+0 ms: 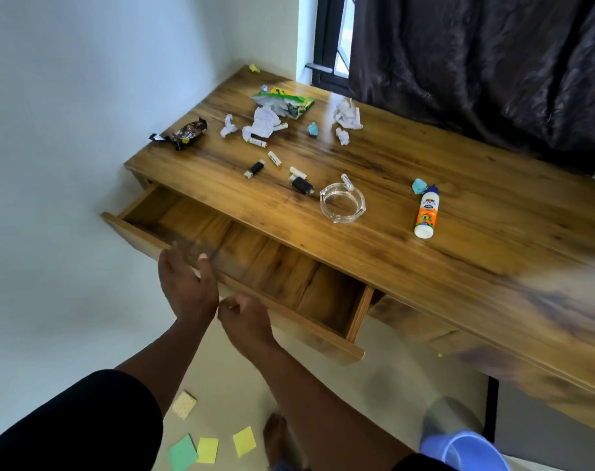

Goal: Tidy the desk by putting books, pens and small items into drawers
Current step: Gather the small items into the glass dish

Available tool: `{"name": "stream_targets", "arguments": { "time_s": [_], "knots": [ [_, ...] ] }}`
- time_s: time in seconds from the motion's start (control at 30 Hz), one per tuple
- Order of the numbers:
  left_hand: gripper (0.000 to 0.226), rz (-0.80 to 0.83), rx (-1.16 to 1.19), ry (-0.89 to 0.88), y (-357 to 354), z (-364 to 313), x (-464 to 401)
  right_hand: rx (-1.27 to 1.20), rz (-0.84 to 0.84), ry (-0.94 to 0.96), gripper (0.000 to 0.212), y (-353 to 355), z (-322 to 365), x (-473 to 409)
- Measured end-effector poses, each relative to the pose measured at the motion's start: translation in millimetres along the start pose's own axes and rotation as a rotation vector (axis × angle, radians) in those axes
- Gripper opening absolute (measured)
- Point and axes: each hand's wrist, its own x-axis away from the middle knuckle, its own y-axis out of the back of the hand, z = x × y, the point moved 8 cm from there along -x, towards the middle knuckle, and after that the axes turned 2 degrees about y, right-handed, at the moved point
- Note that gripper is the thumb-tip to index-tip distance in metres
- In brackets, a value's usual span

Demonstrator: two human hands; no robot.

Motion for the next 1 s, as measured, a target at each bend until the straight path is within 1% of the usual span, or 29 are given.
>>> {"name": "stream_targets", "arguments": {
  "time_s": [0.07,0.1,0.17,0.23,0.27,0.3,0.37,0.43,0.53,0.6,0.7,0.8,0.9,1.0],
  "knots": [
    [0.062,0.042,-0.169,-0.218,-0.7,-19.6,-4.2,0.278,-0.099,0.244,0.022,20.0,42.2,2.1],
    [0.06,0.095,-0.252,-0.308,-4.8,-31.1,-4.4,0.408,-0.14,0.325,0.025,28.9,55.5,3.9],
    [0.052,0.262,-0.372,-0.408,-17.2,-48.4,-4.2,0.603,-0.192,0.443,0.022,45.9,66.0,5.5],
    [0.031,0.402,-0.453,-0.516,-28.7,-58.1,0.4,0.736,-0.192,0.473,0.02,60.4,62.3,6.0],
    [0.02,0.444,-0.474,-0.568,-31.6,-61.0,2.9,0.766,-0.174,0.436,0.023,68.4,55.1,4.4],
    [0.018,0.47,-0.478,-0.591,-33.0,-61.0,5.0,0.782,-0.154,0.383,0.025,76.7,47.4,3.7],
    [0.023,0.512,-0.459,-0.554,-33.1,-59.7,6.9,0.823,-0.121,0.302,0.028,88.2,30.2,0.0],
    [0.023,0.539,-0.473,-0.529,-33.3,-59.5,6.7,0.848,-0.101,0.265,0.034,93.6,18.8,-0.5],
    [0.016,0.573,-0.554,-0.476,-35.3,-63.6,3.8,0.874,-0.064,0.269,0.039,94.5,13.1,-0.7],
    [0.016,0.602,-0.617,-0.449,-38.9,-68.7,1.7,0.901,-0.039,0.277,0.041,93.3,14.0,-0.5],
    [0.023,0.666,-0.767,-0.45,-47.4,-74.2,-2.5,0.892,0.005,0.266,0.039,93.3,13.1,-3.9],
    [0.029,0.722,-0.908,-0.5,-53.5,-77.1,-5.5,0.91,0.06,0.256,0.035,93.9,14.2,-6.6],
    [0.036,0.784,-0.989,-0.523,-56.3,-74.5,-6.2,0.845,0.144,0.155,0.032,94.2,10.4,-10.2],
    [0.047,0.888,-1.044,-0.451,-57.4,-65.3,-7.2,0.823,0.273,0.059,0.028,86.0,2.2,-16.6]
  ]
}}
